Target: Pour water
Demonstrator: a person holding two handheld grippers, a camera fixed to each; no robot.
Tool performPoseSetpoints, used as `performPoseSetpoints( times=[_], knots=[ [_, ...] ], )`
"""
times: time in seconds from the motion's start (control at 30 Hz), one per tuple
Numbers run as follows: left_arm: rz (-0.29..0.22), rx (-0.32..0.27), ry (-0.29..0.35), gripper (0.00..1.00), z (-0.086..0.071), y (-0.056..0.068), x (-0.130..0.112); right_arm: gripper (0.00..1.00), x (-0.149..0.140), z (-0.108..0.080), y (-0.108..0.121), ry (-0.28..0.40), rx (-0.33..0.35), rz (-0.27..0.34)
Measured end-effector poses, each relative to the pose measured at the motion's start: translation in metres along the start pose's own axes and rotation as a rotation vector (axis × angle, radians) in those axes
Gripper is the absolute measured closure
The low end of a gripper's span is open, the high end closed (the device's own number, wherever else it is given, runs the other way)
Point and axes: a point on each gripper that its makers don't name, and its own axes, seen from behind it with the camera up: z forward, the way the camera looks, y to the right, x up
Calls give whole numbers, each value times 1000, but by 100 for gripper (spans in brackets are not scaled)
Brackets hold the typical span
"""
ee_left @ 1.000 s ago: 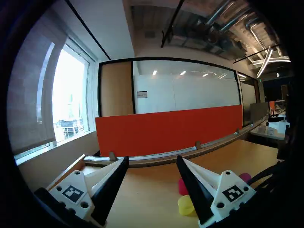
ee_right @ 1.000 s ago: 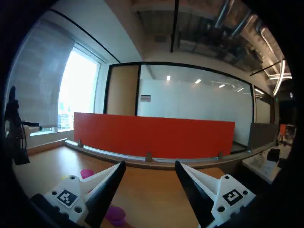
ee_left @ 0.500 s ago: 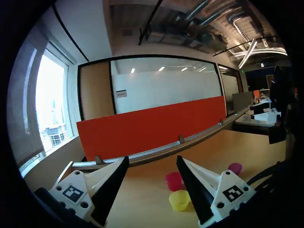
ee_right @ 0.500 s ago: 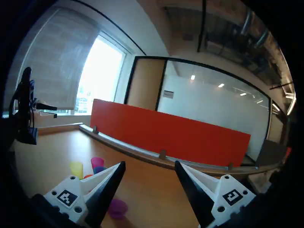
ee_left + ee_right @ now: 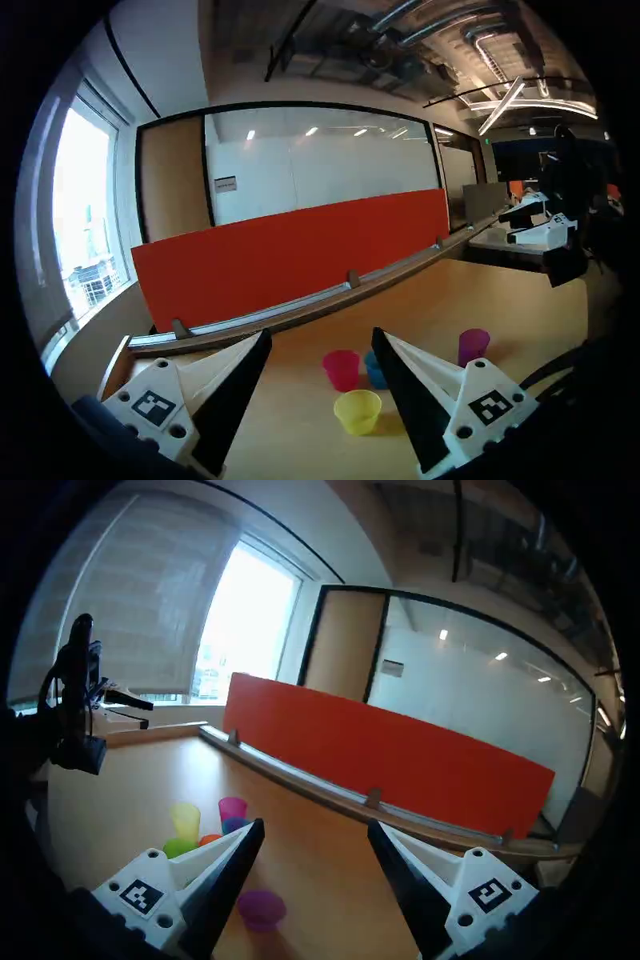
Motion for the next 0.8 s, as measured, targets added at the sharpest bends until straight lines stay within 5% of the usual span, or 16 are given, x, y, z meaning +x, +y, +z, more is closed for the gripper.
performPoseSetpoints(
  times=[0.4,0.8],
  knots=[
    [26,-106,-60,7,11,20,-15,0,-2,5,1,-31,49,-38],
    [89,-269,-174,7,19,64,-52,0,-5,11,-4,-64,112,-73]
  ],
)
